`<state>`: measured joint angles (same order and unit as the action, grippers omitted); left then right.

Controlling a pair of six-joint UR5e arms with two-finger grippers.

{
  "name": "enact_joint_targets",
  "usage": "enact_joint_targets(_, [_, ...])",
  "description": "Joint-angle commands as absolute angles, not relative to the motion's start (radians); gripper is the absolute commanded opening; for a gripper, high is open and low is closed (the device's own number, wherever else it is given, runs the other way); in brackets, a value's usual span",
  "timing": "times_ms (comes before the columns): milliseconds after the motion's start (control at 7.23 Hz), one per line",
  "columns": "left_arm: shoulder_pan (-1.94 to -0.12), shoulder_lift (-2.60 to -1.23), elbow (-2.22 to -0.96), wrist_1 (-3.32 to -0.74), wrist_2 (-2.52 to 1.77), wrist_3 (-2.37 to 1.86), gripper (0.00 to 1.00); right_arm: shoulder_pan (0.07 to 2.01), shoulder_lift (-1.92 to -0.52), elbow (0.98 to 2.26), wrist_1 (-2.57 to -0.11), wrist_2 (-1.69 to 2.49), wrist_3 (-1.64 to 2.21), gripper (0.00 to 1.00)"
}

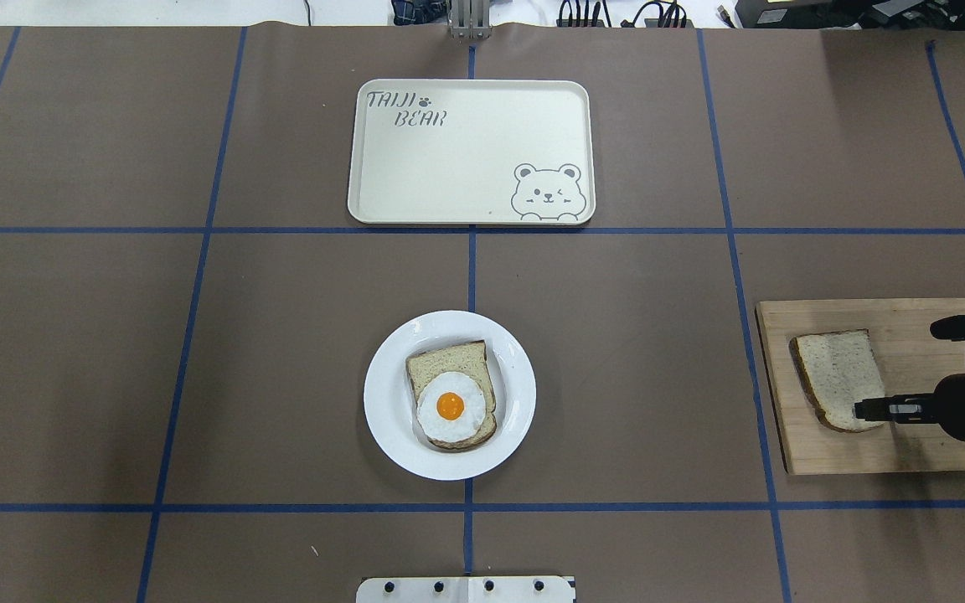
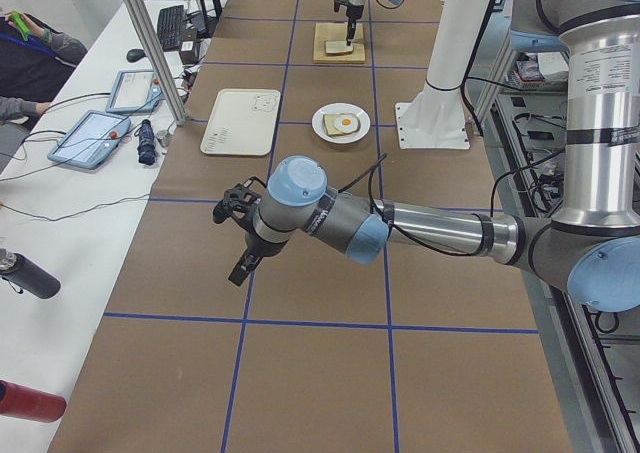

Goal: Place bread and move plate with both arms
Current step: 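Close the right gripper on the edge of the bread slice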

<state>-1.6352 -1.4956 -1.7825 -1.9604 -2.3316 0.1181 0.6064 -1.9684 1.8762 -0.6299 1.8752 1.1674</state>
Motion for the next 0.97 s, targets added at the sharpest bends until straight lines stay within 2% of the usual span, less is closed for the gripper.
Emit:
enact_joint_targets(0, [-1.635, -1.496, -1.782, -1.960, -2.332, 0.118, 0.98, 0.595, -1.971, 1.876, -0.630, 1.864, 1.167, 0.48])
enact_joint_targets(138, [-1.635, -1.496, -1.782, -1.960, -2.332, 0.118, 0.98, 0.592, -1.971, 1.876, -0.630, 1.864, 1.167, 0.40])
enact_joint_targets(415, [-1.635, -1.494, -1.784, -1.960, -2.332, 0.118, 0.98, 0.589, -1.971, 1.875, -0.630, 1.864, 1.161, 0.32])
enact_joint_targets(691, [-1.635, -1.494, -1.784, -1.960, -2.332, 0.118, 0.98, 0.591, -1.971, 1.875, -0.630, 1.864, 1.157, 0.00])
enact_joint_targets(830, [-1.635, -1.494, -1.784, -1.960, -2.332, 0.118, 0.98, 0.592, -1.973, 1.876, -0.630, 1.864, 1.154, 0.00])
